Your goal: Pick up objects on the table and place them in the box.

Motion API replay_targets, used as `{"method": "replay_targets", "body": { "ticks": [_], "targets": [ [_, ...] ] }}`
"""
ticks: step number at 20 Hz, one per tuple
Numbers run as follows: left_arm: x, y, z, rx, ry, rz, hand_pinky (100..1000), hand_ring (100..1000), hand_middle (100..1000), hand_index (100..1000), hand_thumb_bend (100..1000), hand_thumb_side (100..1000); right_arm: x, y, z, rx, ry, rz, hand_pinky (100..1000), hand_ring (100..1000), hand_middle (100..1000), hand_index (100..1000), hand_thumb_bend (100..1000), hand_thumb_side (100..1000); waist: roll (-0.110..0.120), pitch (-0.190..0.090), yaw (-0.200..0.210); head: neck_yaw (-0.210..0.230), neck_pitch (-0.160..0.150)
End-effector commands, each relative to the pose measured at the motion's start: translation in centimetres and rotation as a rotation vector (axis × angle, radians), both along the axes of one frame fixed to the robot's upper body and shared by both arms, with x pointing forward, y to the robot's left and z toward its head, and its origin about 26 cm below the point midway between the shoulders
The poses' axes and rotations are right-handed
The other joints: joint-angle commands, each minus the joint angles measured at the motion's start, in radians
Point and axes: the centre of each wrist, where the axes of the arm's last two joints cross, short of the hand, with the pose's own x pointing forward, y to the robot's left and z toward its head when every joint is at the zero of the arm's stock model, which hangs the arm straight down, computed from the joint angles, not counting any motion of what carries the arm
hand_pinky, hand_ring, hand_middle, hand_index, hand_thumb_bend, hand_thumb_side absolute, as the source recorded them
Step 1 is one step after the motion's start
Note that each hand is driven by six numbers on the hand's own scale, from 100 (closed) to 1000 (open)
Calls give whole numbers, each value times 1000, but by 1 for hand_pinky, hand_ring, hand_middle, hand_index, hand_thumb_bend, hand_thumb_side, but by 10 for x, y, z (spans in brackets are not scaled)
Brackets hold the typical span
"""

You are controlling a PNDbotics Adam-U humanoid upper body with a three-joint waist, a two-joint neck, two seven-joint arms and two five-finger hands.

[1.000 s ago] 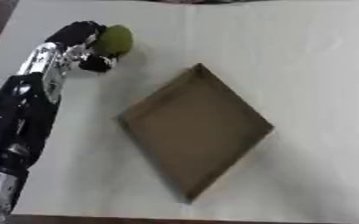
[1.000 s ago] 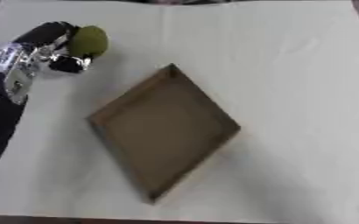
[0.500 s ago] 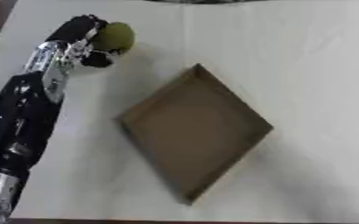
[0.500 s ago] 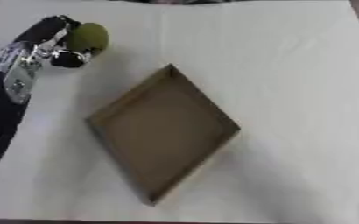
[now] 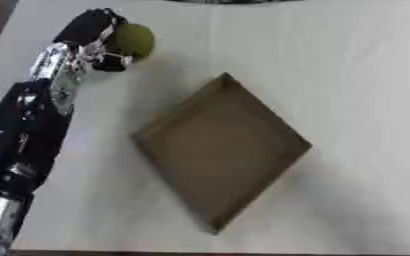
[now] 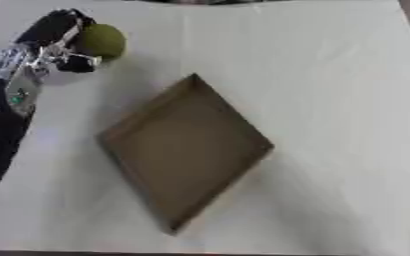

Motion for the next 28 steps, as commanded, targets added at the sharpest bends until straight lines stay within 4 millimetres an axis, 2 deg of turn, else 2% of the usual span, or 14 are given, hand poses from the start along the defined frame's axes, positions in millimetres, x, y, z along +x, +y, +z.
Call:
{"method": "replay_targets", "body": {
  "ticks": [1, 6, 12, 18, 28],
  "targets": [
    [-14, -16, 30, 78, -165, -100, 406, 460, 399, 602, 100, 100, -6, -7, 12, -3, -61, -39, 777, 632, 730, 776, 100, 591, 1, -33, 3, -16, 3],
    [-34, -32, 38, 116, -295, -262, 441, 456, 395, 600, 100, 100, -9, -15, 19, -15, -69, -105, 777, 632, 729, 776, 100, 585, 3, -40, 7, -34, 7],
    [-55, -51, 42, 143, -348, -409, 444, 456, 393, 599, 100, 100, -10, -22, 22, -7, -40, -165, 778, 629, 729, 776, 100, 580, 7, -44, 10, -45, 13],
    [-74, -74, 31, 159, -313, -571, 438, 456, 391, 603, 100, 100, -14, -23, 32, -62, -39, -202, 776, 631, 728, 777, 100, 567, 5, -49, 12, -55, 26],
    [-89, -91, 5, 214, -208, -690, 449, 467, 404, 606, 100, 106, -17, -27, 38, -85, -14, -240, 777, 632, 728, 777, 100, 563, 3, -69, 22, -74, 52]
  ]
}}
